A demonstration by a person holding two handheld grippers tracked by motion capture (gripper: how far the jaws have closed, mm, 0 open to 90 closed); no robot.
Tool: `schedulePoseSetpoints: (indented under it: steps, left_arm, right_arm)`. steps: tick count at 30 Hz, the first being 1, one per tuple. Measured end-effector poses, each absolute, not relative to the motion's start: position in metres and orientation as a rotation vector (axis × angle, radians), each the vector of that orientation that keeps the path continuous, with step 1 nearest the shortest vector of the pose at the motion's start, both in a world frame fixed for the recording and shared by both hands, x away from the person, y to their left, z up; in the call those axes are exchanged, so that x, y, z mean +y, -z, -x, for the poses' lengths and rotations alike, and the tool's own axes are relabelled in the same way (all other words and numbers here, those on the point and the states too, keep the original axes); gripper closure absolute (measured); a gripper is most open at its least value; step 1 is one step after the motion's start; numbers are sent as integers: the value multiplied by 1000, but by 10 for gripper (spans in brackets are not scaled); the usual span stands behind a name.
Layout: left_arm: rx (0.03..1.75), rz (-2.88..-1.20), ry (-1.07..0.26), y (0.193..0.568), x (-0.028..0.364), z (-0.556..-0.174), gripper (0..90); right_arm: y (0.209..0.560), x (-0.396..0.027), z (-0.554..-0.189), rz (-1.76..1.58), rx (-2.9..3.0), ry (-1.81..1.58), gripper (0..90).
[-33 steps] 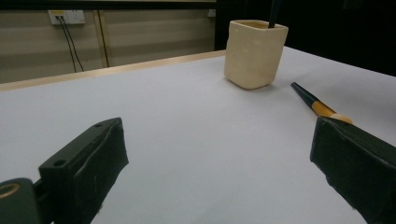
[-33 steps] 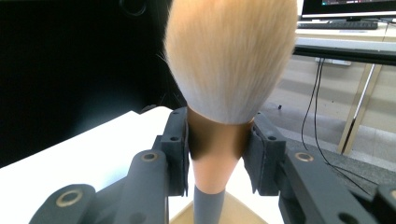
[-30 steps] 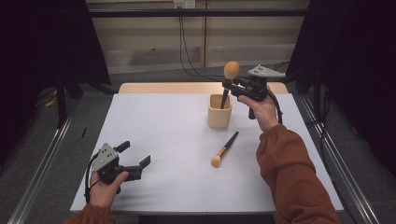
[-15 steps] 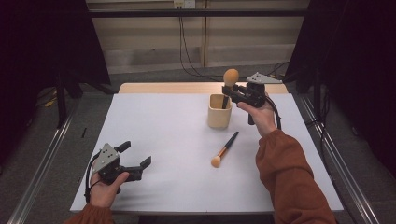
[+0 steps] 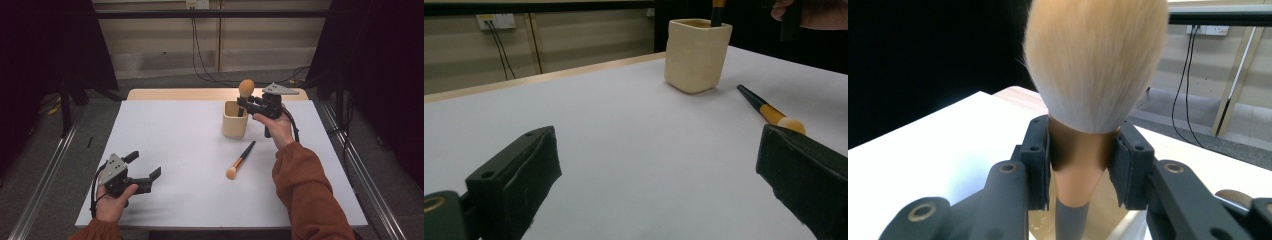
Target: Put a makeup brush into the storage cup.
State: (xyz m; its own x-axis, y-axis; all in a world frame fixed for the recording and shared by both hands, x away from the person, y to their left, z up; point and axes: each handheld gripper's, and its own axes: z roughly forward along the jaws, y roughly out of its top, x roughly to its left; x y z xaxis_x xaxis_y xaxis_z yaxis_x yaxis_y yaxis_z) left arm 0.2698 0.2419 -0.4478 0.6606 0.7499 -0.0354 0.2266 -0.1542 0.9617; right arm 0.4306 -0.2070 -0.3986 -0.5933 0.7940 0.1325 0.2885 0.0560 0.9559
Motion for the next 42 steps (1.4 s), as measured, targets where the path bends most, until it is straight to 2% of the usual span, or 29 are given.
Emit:
schedulePoseSetpoints:
  steps: [10,13,20,26,35,42]
  left_arm:
    - [794,-1712,-557,448,242,-270,37]
    - [786,-1718,-554,448,241,-269,37]
    - [787,-1715,-553,448,241,-269,37]
    - [791,-1709,-545,448,241,-269,37]
    - [798,-1706,-542,449,241,-269,37]
    - [806,-1702,-547,449,243,-269,37]
  right_arm:
    - [408,-205,-435,-1137,1931,-1545,630]
    - [409,-205,-435,-1157,1928,-1544,563]
    - [411,-206,-434,-1198,1906,-1519,282]
    - [414,-206,-430,-1198,1879,-1510,134]
    - [416,-212,-419,-1182,1872,-1548,28]
    - [417,-217,-407,-1168,1870,-1554,0]
